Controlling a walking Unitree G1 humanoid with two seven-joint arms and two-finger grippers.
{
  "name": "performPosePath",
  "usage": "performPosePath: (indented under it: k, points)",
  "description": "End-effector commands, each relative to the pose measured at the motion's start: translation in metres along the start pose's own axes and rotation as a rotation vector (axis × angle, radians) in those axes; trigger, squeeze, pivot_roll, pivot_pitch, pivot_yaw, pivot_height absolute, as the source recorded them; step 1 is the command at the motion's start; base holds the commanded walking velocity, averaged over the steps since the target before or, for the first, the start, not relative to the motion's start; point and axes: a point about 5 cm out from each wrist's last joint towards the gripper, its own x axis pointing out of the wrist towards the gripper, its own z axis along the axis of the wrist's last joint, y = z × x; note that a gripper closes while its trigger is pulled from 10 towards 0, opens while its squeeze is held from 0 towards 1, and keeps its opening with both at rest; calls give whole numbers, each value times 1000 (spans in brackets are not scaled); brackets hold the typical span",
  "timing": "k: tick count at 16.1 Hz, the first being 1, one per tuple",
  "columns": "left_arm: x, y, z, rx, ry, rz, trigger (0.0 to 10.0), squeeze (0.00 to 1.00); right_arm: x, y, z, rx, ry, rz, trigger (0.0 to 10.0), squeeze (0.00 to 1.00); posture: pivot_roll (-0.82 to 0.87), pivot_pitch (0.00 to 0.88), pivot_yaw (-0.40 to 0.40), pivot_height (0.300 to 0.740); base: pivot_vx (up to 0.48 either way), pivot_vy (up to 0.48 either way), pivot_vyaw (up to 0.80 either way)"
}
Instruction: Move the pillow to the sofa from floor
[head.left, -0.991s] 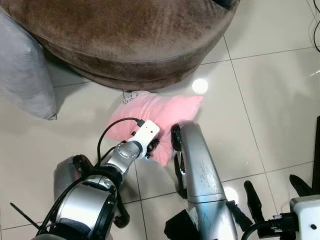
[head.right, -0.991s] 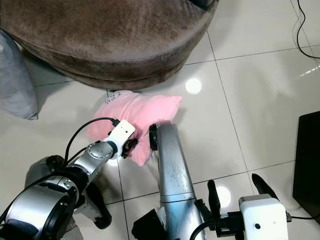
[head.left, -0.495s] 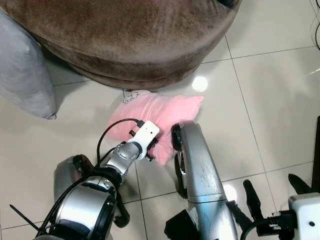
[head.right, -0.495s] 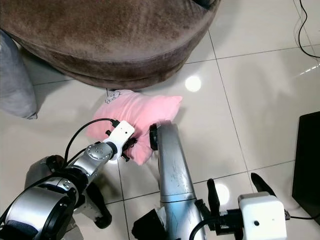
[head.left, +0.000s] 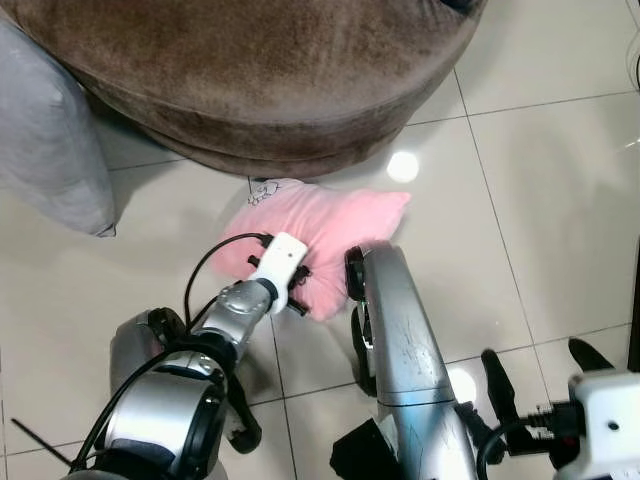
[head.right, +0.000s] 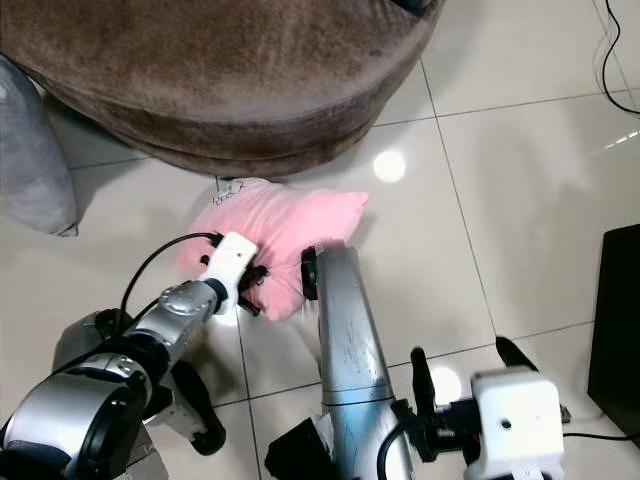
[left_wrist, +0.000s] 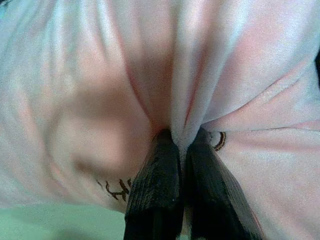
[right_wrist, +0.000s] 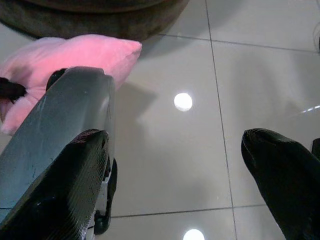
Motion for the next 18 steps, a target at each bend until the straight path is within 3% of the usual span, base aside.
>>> performPosePath:
  k: [1,3,9,13,14,15,17,18]
  points:
    - [-5,-2,-20,-52,40,-5,0,0,-2,-1,0,3,28,-4,10000,0,-487,545,-30,466,0,0,0]
    - [-6,5,-12,-93,-13,7,0,0,3,-1,1,6,28,2,10000,0,-465,527,-24,466,0,0,0]
    - [-10,26,18,-94,-180,3,0,0,28,-1,-4,29,4,-2,10000,0,-375,439,-5,466,0,0,0]
    - [-8,34,82,-73,-383,-4,0,0,68,10,-43,56,52,52,10000,0,-223,331,7,466,0,0,0]
    - [-10,35,101,-47,-441,-22,0,0,85,14,-49,71,47,69,10000,0,-188,310,6,466,0,0,0]
    - [-11,36,109,-43,-468,-26,0,0,93,16,-50,79,40,78,10000,0,-166,298,6,466,0,0,0]
    - [-19,44,137,-58,-553,-12,0,0,133,27,-40,112,-25,134,10000,0,-49,237,-5,466,0,0,0]
    - [-23,47,147,-40,-585,0,0,0,144,32,-37,114,-43,155,10000,0,-22,226,-8,466,0,0,0]
